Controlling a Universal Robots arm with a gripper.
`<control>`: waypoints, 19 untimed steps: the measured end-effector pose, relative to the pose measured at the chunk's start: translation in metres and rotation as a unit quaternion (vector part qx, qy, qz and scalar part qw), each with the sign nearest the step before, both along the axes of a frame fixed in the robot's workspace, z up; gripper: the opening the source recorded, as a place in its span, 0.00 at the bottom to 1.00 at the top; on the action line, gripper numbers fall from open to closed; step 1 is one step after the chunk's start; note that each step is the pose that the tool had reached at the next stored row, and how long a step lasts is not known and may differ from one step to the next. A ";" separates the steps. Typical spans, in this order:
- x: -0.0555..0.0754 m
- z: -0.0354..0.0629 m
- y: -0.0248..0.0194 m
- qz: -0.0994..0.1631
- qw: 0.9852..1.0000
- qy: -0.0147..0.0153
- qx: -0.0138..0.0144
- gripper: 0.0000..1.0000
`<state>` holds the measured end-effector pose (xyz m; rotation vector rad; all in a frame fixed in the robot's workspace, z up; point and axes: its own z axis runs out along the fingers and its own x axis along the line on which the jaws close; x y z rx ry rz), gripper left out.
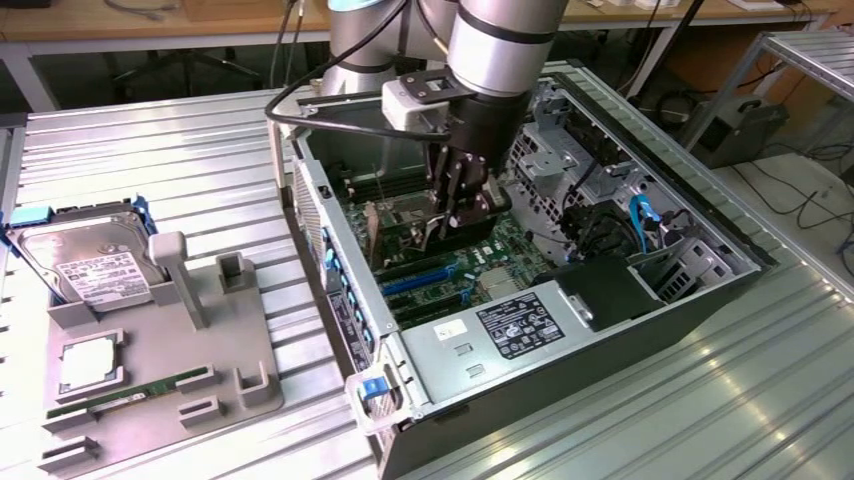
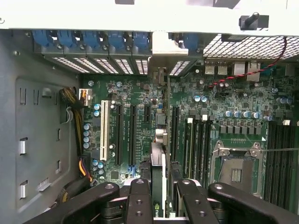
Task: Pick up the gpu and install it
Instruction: 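Insert the gpu into the slot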
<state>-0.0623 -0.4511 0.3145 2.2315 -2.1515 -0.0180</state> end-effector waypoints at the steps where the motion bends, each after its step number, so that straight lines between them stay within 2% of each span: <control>1: 0.000 -0.0005 0.0000 0.000 1.000 0.000 0.000 0.26; 8: -0.002 -0.0125 -0.0014 0.000 1.000 0.000 0.000 0.26; 16: -0.007 -0.0320 -0.0014 -0.001 1.000 0.000 0.000 0.26; 19: -0.008 -0.0360 -0.0005 -0.005 1.000 0.000 0.000 0.26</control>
